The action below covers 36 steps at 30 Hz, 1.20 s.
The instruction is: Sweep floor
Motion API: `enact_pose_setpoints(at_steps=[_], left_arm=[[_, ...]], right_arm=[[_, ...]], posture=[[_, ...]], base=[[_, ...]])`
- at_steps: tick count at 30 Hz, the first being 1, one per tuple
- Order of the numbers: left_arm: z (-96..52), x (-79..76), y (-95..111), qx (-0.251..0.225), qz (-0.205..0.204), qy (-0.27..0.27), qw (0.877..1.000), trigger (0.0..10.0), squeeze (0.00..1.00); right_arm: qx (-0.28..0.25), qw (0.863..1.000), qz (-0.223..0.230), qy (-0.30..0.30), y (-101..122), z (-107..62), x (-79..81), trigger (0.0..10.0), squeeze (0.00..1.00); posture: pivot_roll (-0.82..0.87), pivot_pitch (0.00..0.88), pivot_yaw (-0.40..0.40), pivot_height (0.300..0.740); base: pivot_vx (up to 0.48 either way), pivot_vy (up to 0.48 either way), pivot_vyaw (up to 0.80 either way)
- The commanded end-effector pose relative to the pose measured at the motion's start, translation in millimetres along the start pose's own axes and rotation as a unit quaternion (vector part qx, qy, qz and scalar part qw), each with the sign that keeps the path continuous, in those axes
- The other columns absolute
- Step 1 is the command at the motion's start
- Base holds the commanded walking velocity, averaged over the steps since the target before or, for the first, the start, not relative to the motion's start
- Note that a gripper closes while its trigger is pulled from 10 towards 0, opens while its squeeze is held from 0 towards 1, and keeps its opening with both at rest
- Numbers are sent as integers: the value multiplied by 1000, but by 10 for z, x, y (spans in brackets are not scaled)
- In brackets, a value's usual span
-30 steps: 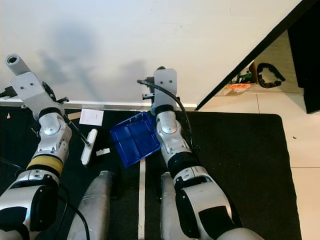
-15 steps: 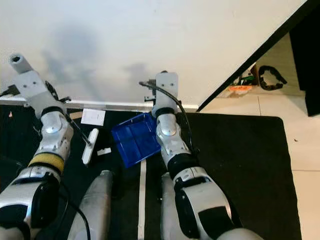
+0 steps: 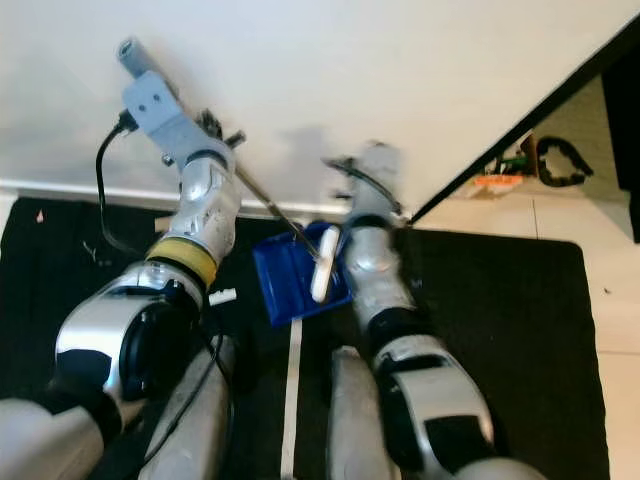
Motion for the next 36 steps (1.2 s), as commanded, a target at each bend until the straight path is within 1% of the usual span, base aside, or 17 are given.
enact_pose_setpoints(at_steps=[1,3,6,7,9,11,14,15,16,17,18,19,28,29,30,32,36], left_arm=[[-291,-832,-222,38,-71,-97,992,10000,0],[-281,-841,-201,32,-47,-115,992,10000,0],[-298,-735,-321,38,100,-210,972,10000,0],[-324,-559,-429,56,166,-255,951,10000,0],[-326,-304,-470,71,219,-280,932,10000,0],[-317,-94,-440,77,249,-285,923,10000,0],[-233,278,-188,69,295,-265,915,10000,0],[-233,278,-188,69,295,-265,915,10000,0],[-171,534,56,57,325,-242,912,10000,0],[-144,653,181,48,339,-225,912,10000,0],[-144,653,181,48,339,-225,912,10000,0],[-100,891,413,30,374,-191,907,10000,0],[-95,1258,703,14,415,-128,900,10000,0],[-124,1395,654,32,425,-111,898,10000,0],[-124,1395,654,32,425,-111,898,10000,0],[-223,1621,420,79,428,-84,896,10000,0],[-375,1967,0,147,394,-20,907,10000,0]], right_arm=[[84,995,-45,-11,-449,-179,-137,10000,0],[83,995,-45,-11,-451,-182,-138,10000,0],[84,995,-44,-10,-467,-204,-120,10000,0],[85,995,-42,-6,-478,-220,-87,10000,0],[87,995,-40,0,-489,-236,-44,10000,0],[88,995,-39,5,-495,-247,-11,10000,0],[89,996,-27,12,-491,-254,39,10000,0],[89,996,-27,12,-491,-254,39,10000,0],[87,996,-13,21,-464,-246,94,10000,0],[85,996,-6,25,-447,-241,121,10000,0],[85,996,-6,25,-447,-241,121,10000,0],[80,996,5,34,-404,-228,180,10000,0],[71,996,10,46,-349,-213,253,10000,0],[70,996,10,50,-340,-211,266,10000,0],[70,996,10,50,-340,-211,266,10000,0],[68,996,9,53,-335,-209,276,10000,0],[67,996,9,55,-332,-208,277,10000,0]], posture=[[-27,385,2,740],[-25,384,4,740],[-11,375,6,740],[-7,374,4,740],[-3,378,3,740],[-2,378,2,740],[4,380,-4,740],[4,380,-4,740],[7,382,-8,740],[7,381,-9,740],[7,381,-9,740],[6,380,-10,740],[-1,377,-15,740],[-2,374,-17,740],[-2,374,-17,740],[-10,376,-17,740],[-20,383,-18,740]], base=[[0,0,0],[0,0,0],[0,0,0],[0,0,0],[0,0,0],[0,0,0],[0,0,0],[0,0,0],[0,0,0],[0,0,0],[0,0,0],[0,0,0],[0,0,0],[0,0,0],[0,0,0],[0,0,0],[0,0,0]])
Point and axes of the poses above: a point about 5 cm out from each wrist's last joint towards the gripper, its own z axis pointing out of the wrist towards the gripper, its own y axis along the axis of the wrist's last joint, x = y × z, the point moved 3 cm from there along z, pointing out of the wrist towards the gripper, and after that the axes turned 5 degrees about -z, right-handed, at the moved point
